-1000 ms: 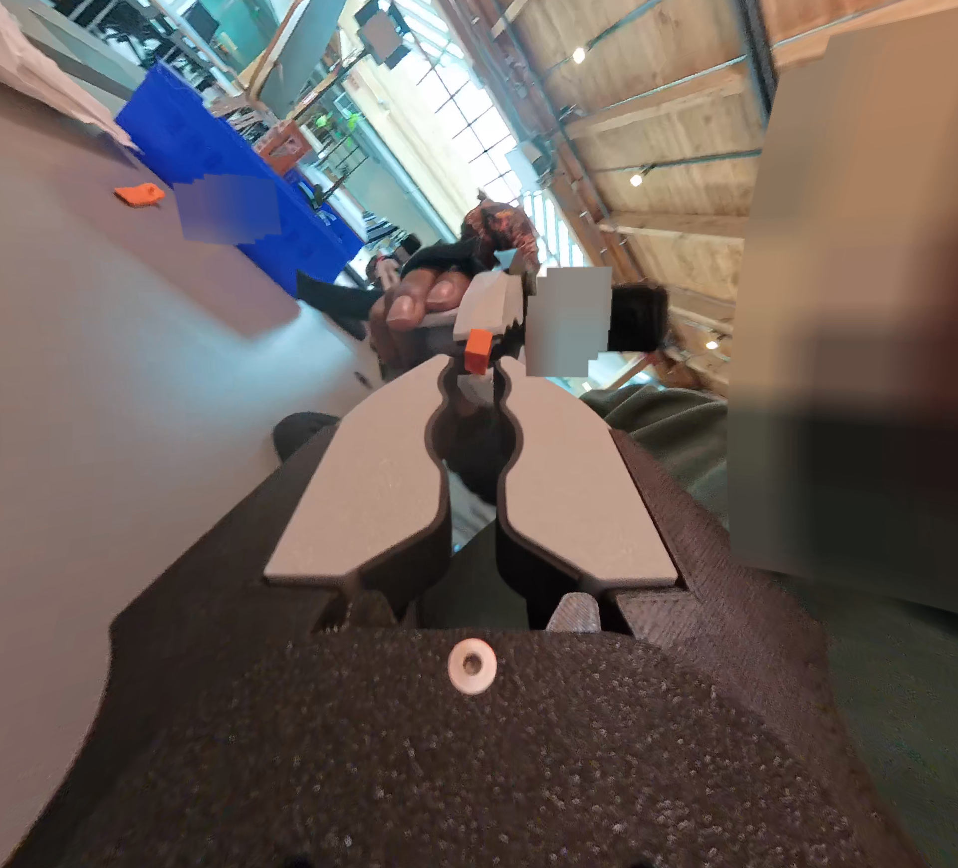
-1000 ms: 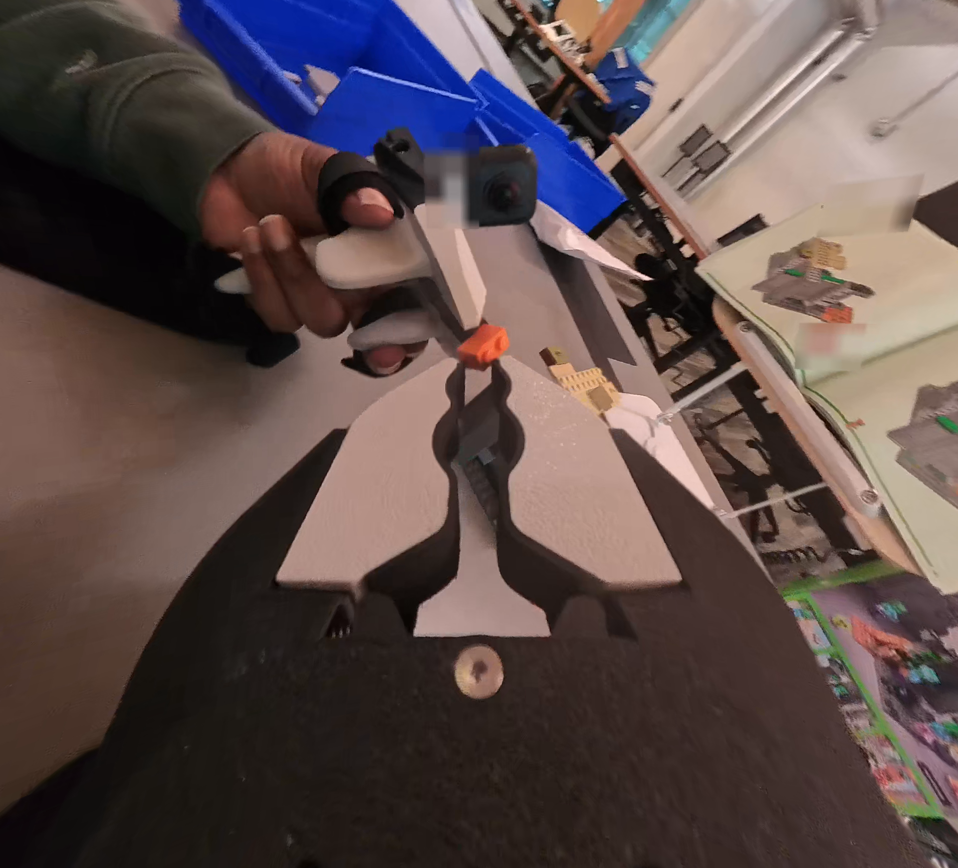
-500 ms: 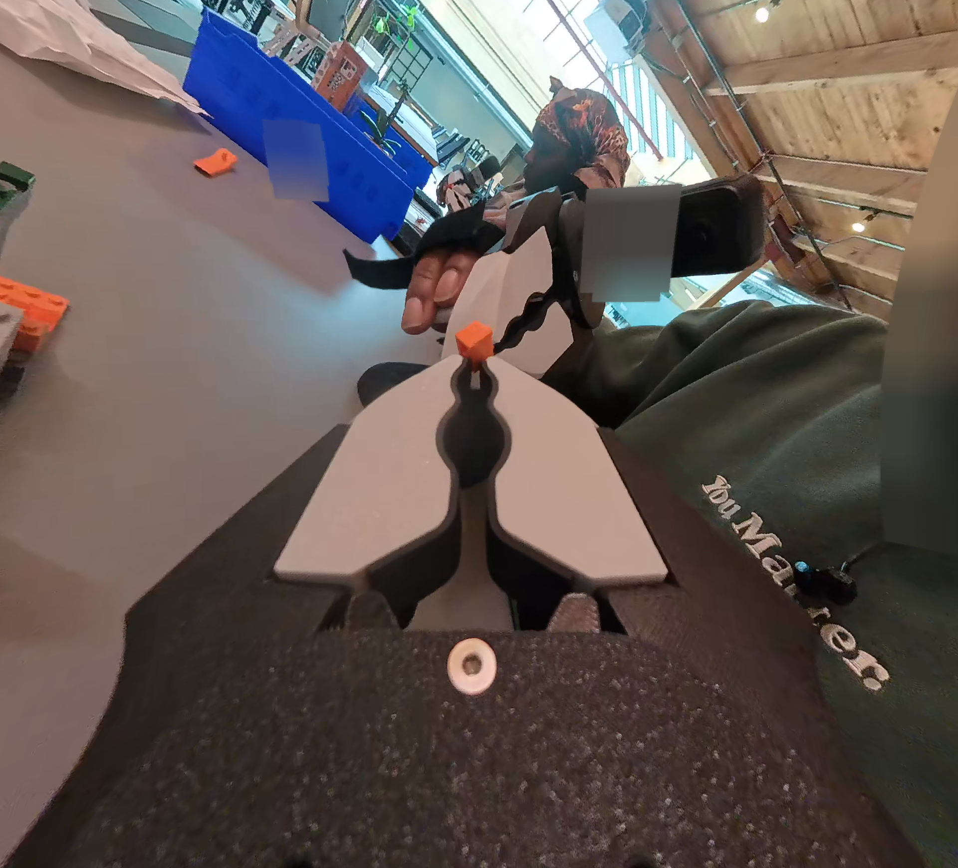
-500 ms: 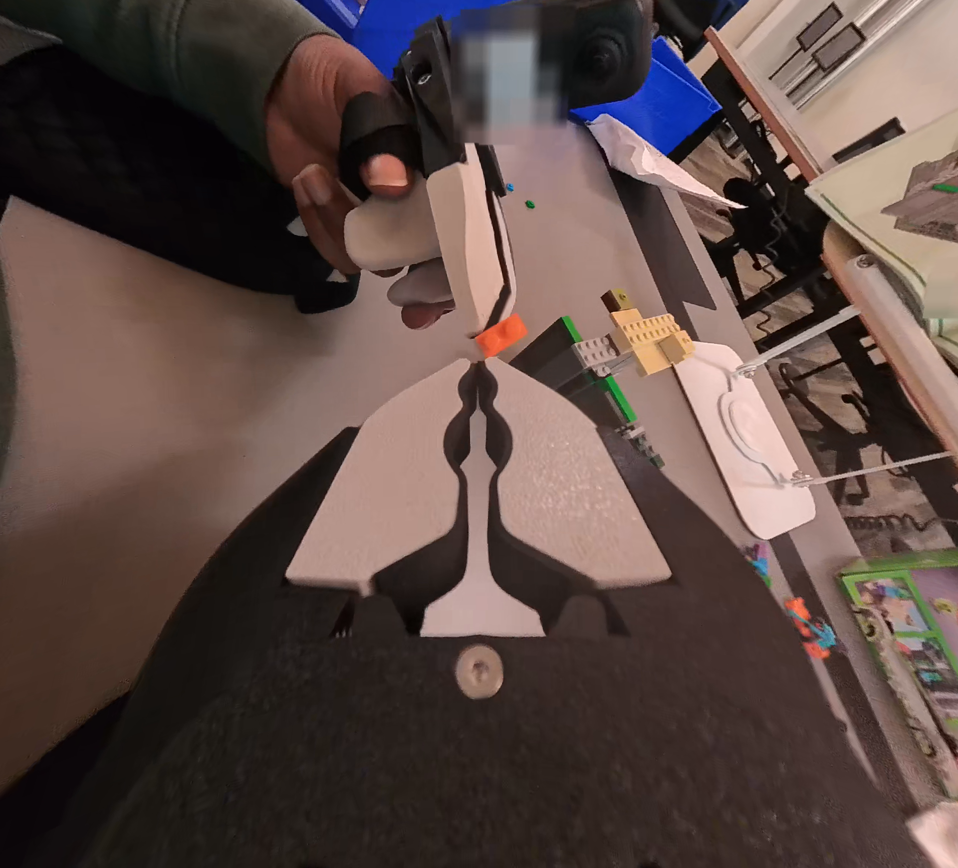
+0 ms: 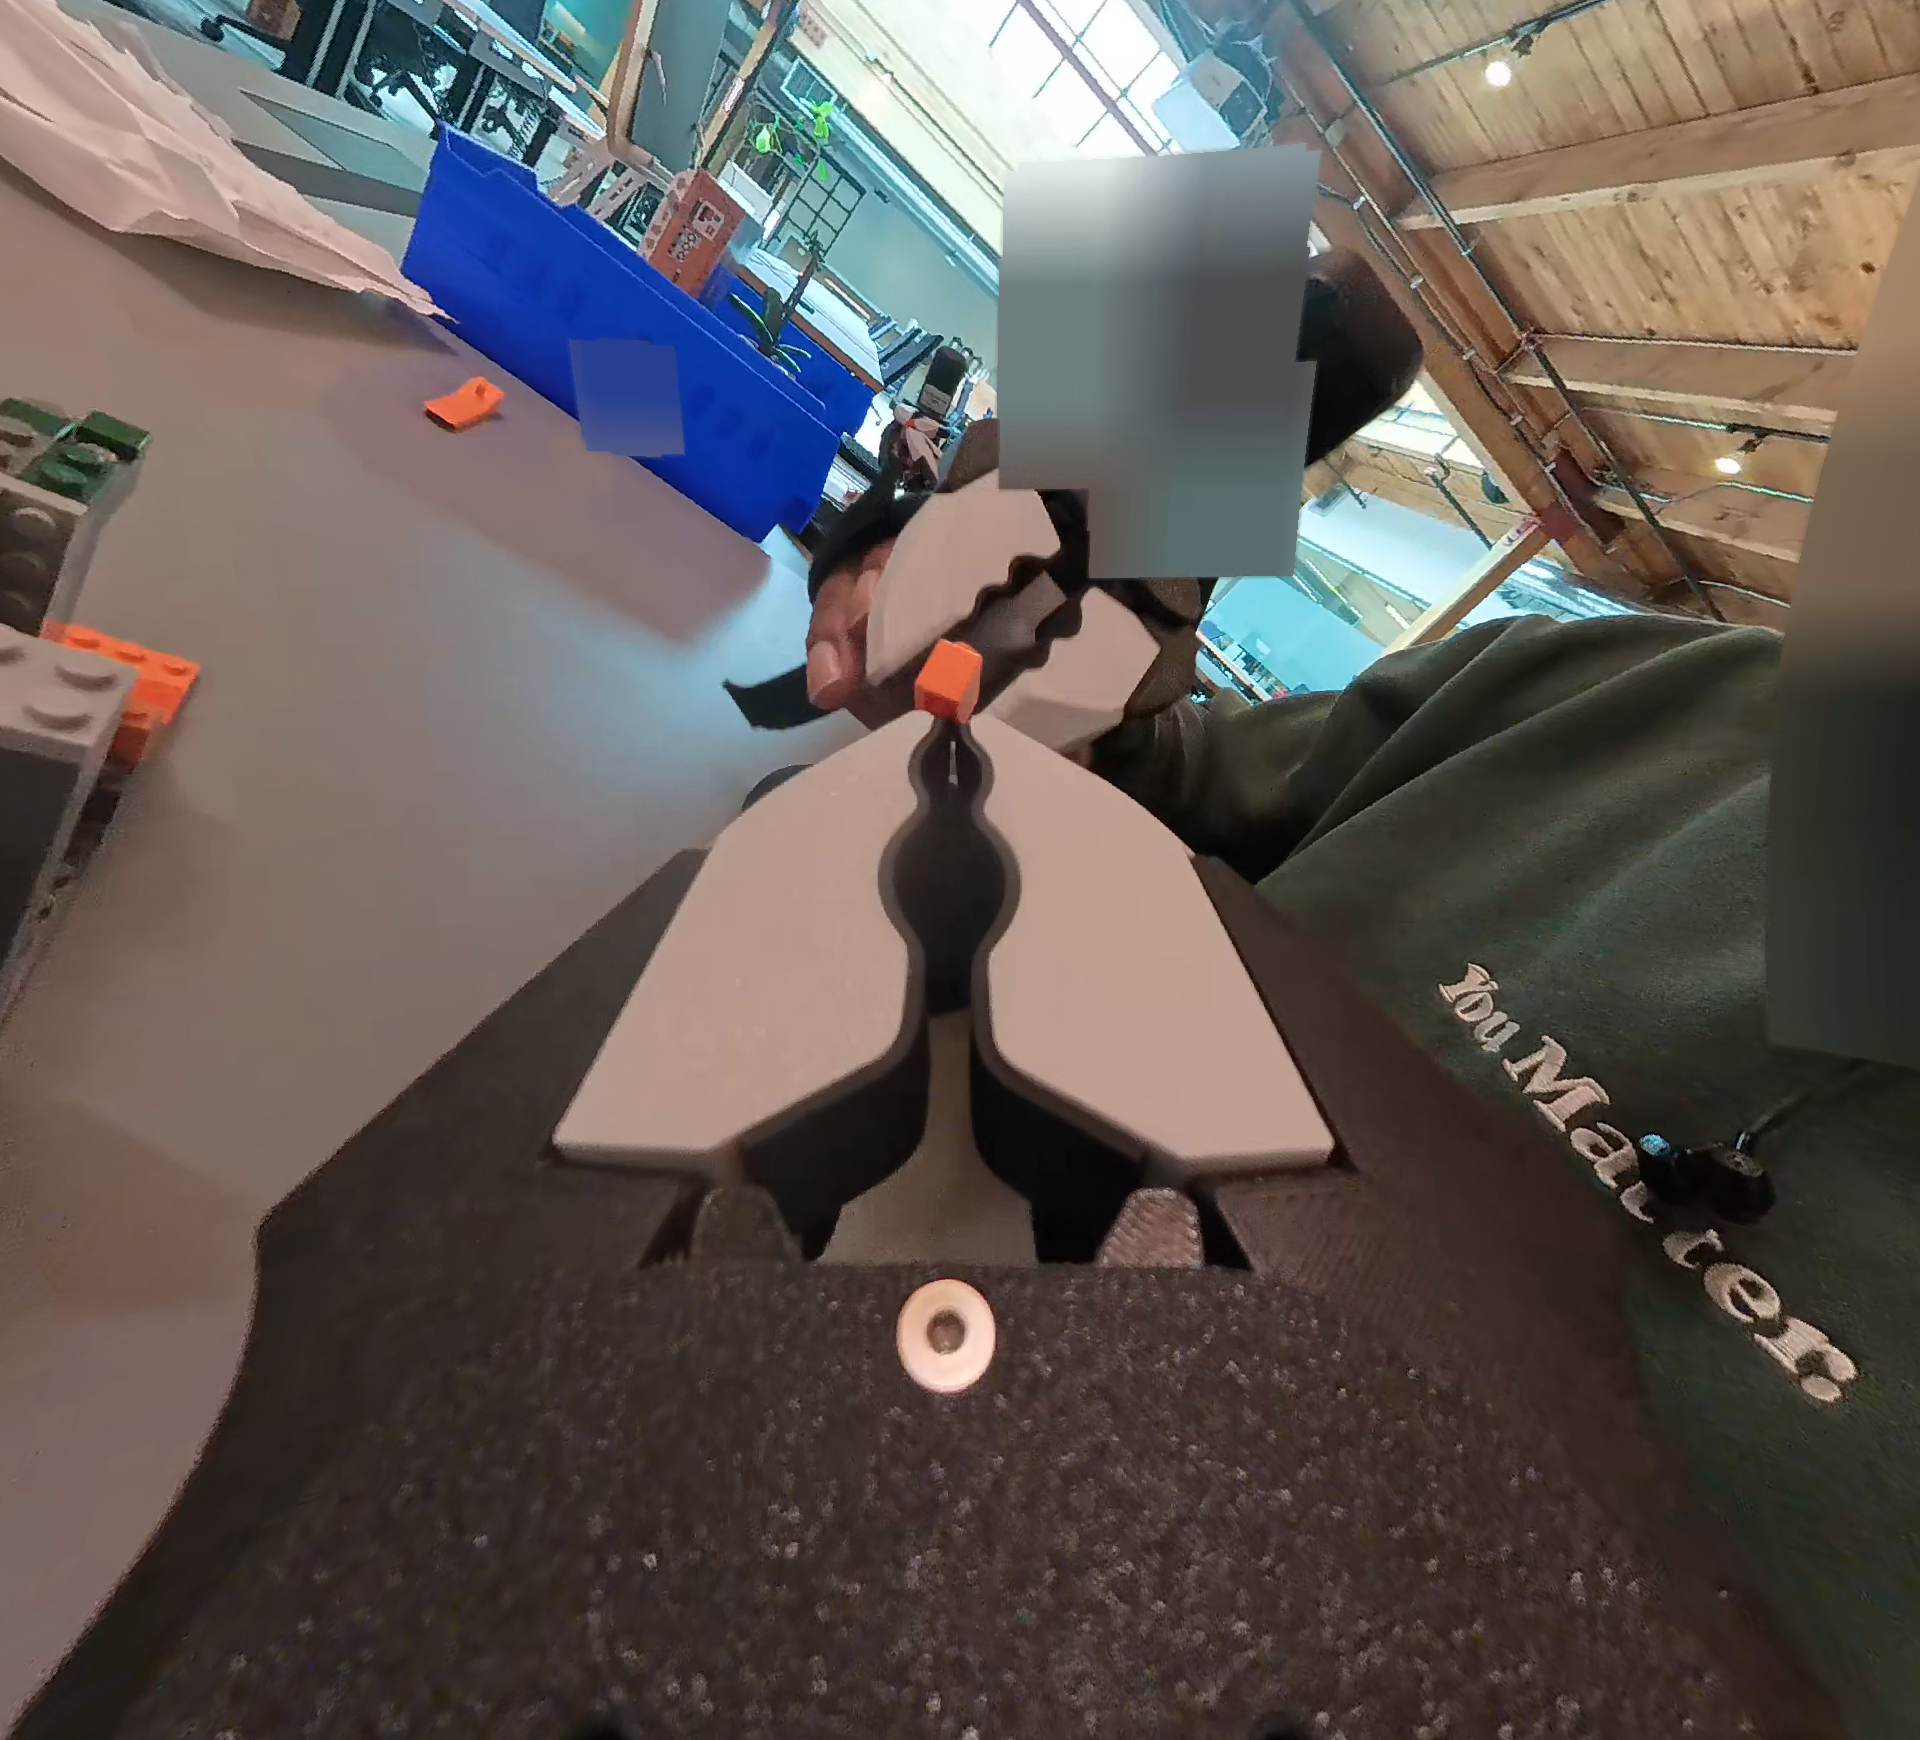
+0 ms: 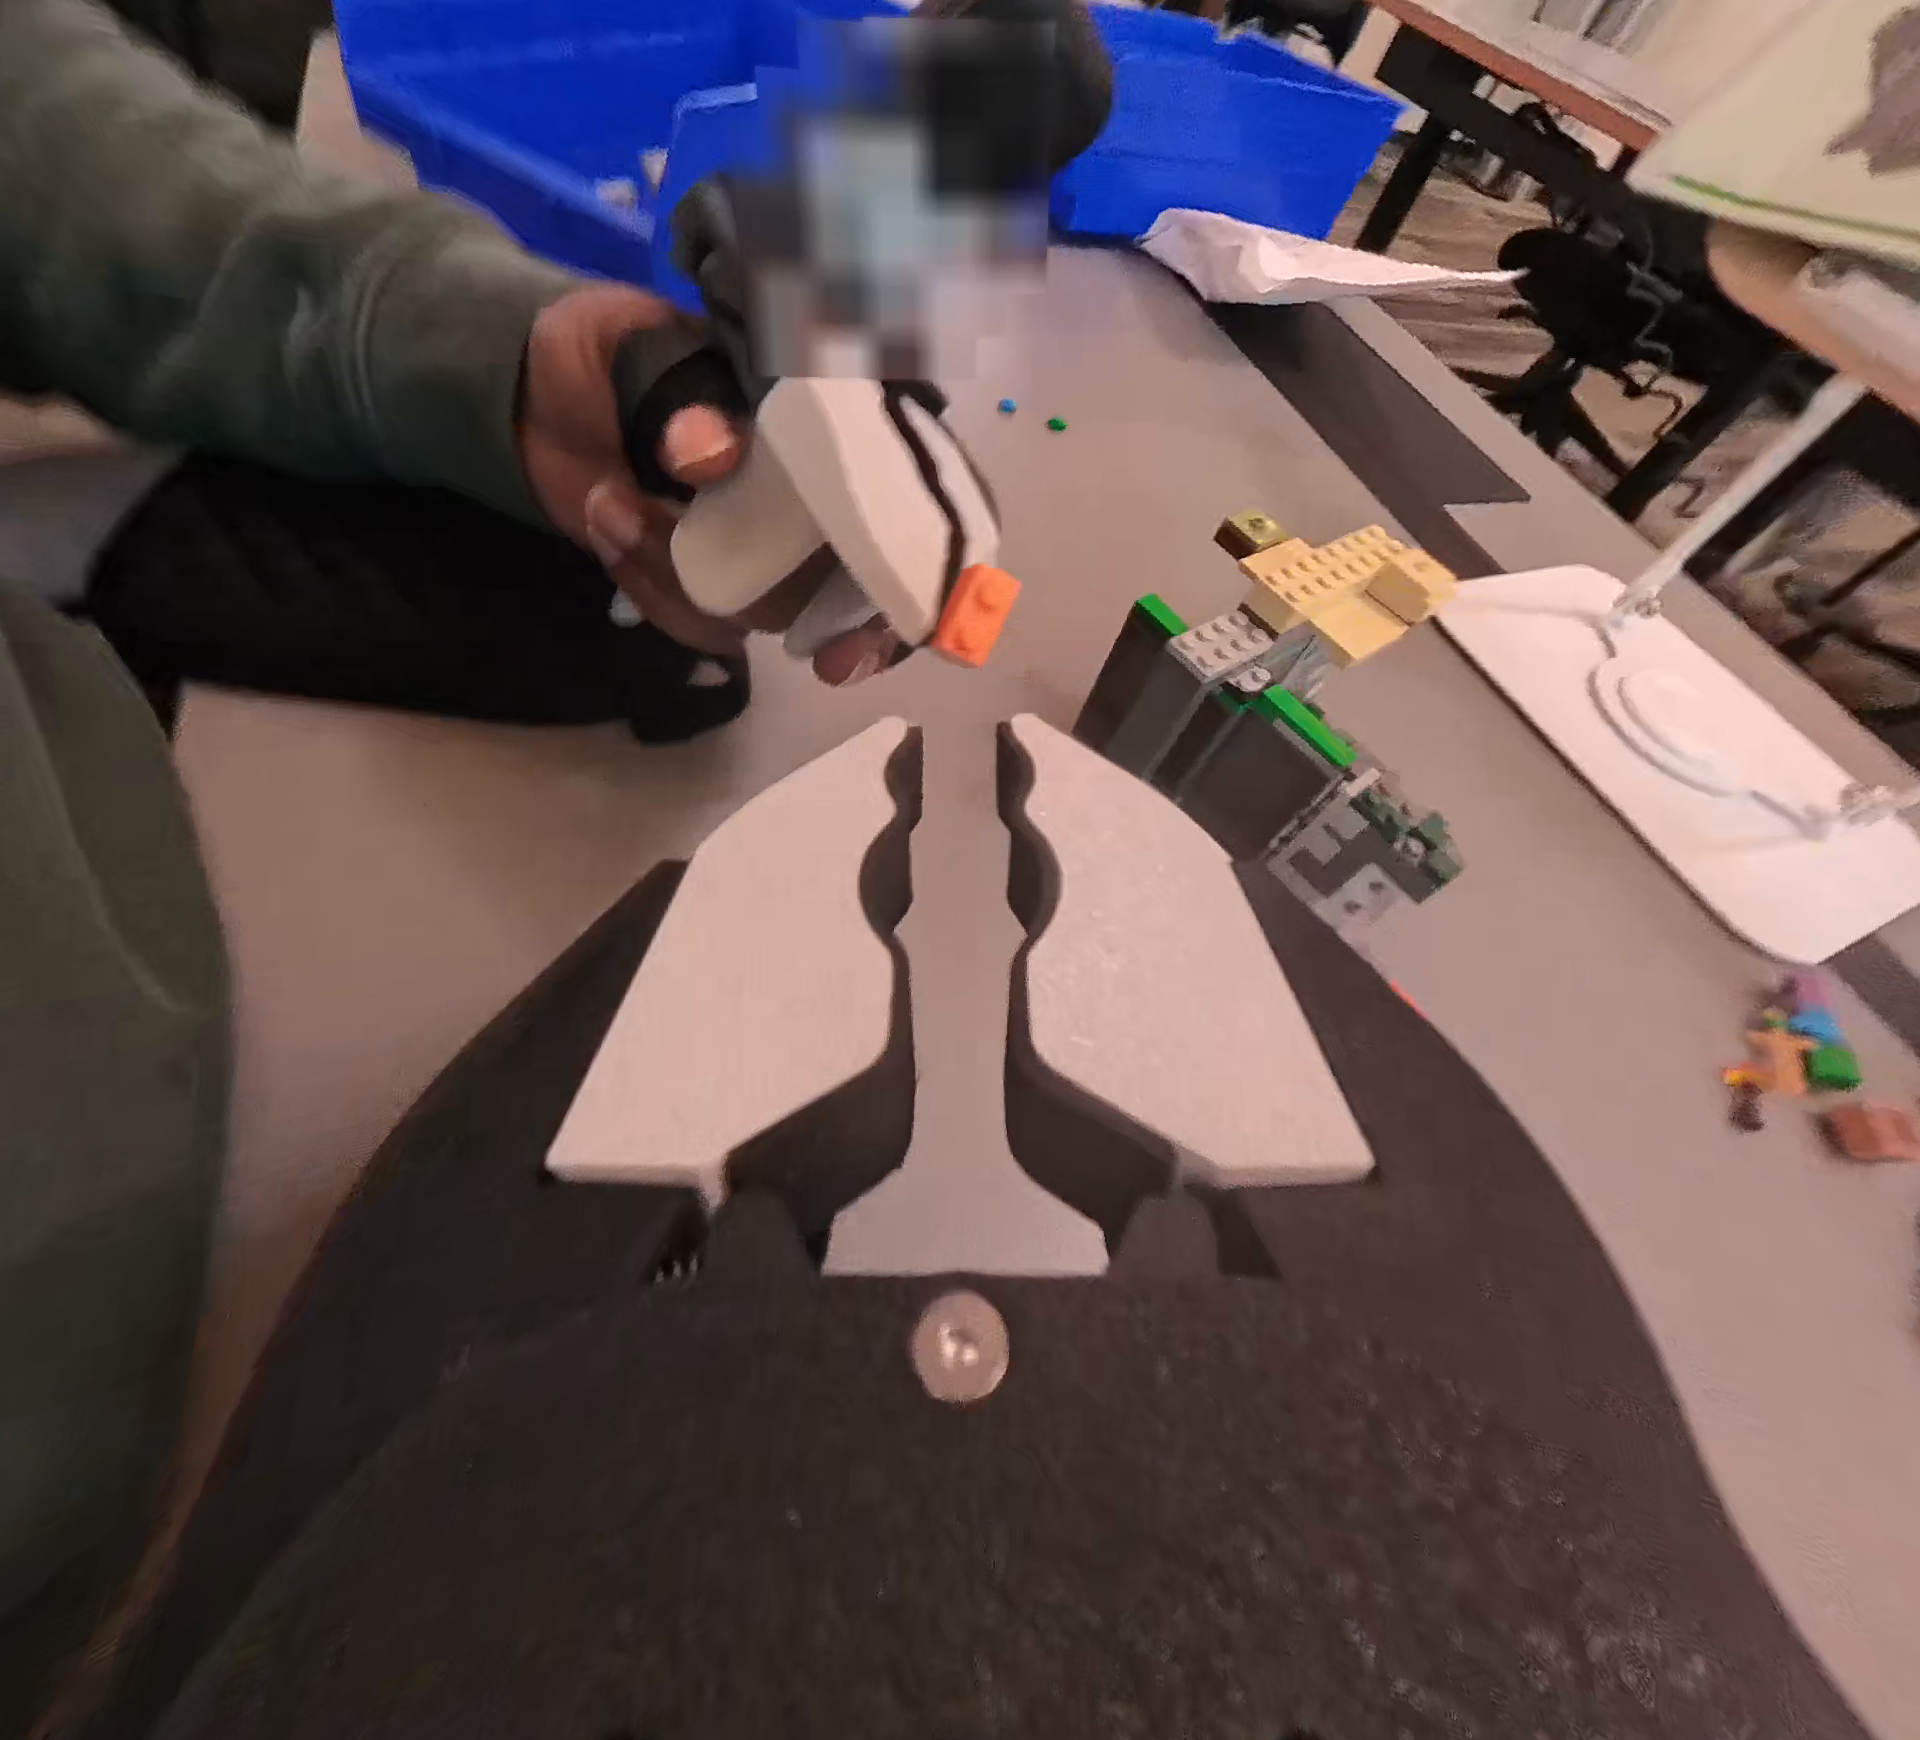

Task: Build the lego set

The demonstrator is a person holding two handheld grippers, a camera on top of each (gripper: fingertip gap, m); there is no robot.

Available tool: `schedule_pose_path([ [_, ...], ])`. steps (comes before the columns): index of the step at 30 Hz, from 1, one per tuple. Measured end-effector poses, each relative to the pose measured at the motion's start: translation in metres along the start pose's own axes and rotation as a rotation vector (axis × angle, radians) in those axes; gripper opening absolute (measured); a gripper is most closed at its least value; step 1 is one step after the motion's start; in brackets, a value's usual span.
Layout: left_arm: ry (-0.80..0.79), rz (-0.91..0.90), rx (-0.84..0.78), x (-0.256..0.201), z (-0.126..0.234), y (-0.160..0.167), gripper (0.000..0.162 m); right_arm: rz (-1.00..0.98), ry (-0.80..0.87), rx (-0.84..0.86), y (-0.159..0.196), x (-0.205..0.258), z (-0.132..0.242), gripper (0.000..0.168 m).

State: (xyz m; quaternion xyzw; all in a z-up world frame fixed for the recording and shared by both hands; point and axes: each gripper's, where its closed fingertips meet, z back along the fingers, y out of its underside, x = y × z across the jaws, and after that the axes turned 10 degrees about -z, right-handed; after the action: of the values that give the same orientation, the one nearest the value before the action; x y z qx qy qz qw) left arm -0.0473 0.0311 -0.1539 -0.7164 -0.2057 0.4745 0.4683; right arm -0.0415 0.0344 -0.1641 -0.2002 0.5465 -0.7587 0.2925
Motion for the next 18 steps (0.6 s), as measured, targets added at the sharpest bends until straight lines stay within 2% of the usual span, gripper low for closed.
schedule_pose_path([
  [4, 0.000, -0.026, 0.012, -0.002, -0.004, 0.001, 0.000, -0.205, -0.023, -0.079, -0.012, 0.000, 0.003, 0.018],
  [7, -0.007, -0.039, 0.022, -0.001, -0.006, 0.003, 0.000, -0.252, -0.041, -0.073, -0.010, 0.004, -0.001, 0.019],
  [11, -0.016, -0.045, 0.031, -0.001, -0.005, 0.004, 0.000, -0.292, -0.061, -0.077, -0.011, 0.004, -0.001, 0.008],
  [15, -0.042, -0.077, 0.071, 0.002, -0.005, 0.007, 0.002, -0.319, -0.072, -0.044, -0.006, 0.003, -0.002, 0.007],
  [16, -0.063, -0.112, 0.098, 0.004, -0.001, 0.005, 0.009, -0.319, -0.059, -0.030, -0.004, 0.000, -0.001, 0.007],
  [18, -0.233, -0.271, 0.164, 0.026, 0.019, -0.009, 0.017, -0.306, 0.011, 0.016, 0.004, -0.015, 0.002, 0.007],
])
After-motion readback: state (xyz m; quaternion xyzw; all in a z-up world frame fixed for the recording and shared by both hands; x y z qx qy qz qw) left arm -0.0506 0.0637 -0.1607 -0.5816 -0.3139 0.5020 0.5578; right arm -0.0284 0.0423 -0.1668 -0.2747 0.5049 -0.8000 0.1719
